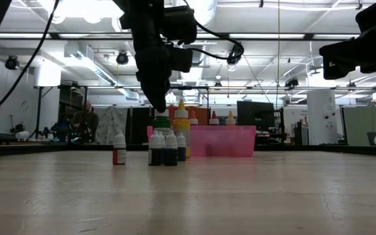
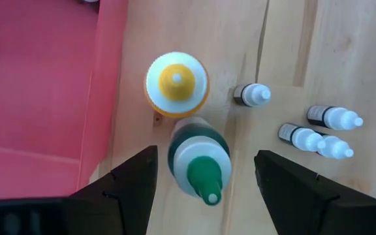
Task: Pick & Place food coloring
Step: Put the large green food coloring bottle into the pink bin
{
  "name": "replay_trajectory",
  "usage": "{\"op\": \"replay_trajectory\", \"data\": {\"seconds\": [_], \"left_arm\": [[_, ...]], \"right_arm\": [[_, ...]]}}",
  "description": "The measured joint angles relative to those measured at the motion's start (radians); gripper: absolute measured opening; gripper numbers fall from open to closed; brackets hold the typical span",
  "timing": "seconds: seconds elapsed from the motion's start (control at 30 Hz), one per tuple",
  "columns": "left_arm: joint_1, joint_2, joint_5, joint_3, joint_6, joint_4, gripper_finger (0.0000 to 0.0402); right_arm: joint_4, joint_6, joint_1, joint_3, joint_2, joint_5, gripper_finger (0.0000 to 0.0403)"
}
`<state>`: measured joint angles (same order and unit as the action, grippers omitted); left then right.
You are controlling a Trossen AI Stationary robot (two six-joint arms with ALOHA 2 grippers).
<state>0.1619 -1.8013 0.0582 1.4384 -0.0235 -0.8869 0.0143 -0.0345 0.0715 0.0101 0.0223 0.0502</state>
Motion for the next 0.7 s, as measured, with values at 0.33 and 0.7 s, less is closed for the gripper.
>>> {"op": "replay_trajectory", "data": {"seconds": [0.33, 0.7], "left_arm": [[0.007, -0.002, -0.008, 0.0, 0.001, 0.005, 0.0193], [0.013, -0.002, -0.008, 0.0, -0.002, 0.005, 0.0101]], "right_arm": [[0.0, 0.0, 0.0, 0.0, 0.0, 0.0, 0.0008], [0.0, 0.0, 0.0, 0.0, 0.0, 0.0, 0.0008]]}}
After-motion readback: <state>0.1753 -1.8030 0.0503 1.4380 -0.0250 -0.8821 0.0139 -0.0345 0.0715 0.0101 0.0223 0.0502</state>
